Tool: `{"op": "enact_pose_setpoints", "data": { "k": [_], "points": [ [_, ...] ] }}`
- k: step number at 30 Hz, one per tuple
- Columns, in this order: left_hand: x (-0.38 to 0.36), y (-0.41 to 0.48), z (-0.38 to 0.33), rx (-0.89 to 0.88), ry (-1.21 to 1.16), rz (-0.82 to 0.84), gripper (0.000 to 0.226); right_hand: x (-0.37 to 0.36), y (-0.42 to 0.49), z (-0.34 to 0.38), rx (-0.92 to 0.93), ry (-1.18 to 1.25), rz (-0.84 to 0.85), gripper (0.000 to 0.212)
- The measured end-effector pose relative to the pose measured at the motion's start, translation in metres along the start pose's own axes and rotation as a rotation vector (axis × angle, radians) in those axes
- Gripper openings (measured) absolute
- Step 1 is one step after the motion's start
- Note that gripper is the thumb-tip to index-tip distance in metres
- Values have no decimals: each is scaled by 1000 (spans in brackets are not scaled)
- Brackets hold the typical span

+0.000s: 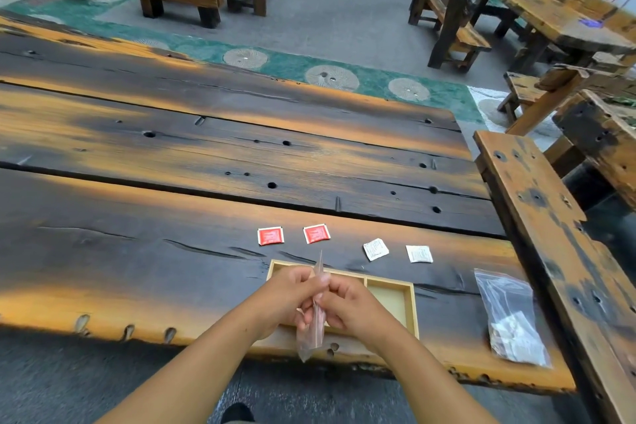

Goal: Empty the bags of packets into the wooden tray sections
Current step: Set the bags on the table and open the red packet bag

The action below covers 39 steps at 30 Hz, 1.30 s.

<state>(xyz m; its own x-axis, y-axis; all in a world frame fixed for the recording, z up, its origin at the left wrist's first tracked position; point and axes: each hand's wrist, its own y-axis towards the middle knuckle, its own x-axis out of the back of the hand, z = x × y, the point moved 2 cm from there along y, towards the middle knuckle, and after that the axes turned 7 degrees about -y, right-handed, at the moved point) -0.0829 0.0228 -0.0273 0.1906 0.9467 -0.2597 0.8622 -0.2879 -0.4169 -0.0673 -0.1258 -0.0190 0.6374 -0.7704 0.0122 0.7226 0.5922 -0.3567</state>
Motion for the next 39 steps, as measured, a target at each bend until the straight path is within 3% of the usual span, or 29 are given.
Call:
{"op": "enact_pose_setpoints", "data": {
  "k": [6,16,21,26,39],
  "points": [
    [2,2,0,-18,-152,34,32,-2,-1,0,-13,31,-15,32],
    [0,7,-2,-73,-296,36,27,-4,7,0,-12,228,-74,29],
    [-1,7,-4,-107,-449,55,26,1,11,-1,-7,463,-216,18],
    [7,5,-12,-112,-252,-25,23,6,7,6,-18,349,-310,47],
    [45,-16,-59,-44,396,-73,37,56,-4,55,-75,-382,-395,38]
  ]
}}
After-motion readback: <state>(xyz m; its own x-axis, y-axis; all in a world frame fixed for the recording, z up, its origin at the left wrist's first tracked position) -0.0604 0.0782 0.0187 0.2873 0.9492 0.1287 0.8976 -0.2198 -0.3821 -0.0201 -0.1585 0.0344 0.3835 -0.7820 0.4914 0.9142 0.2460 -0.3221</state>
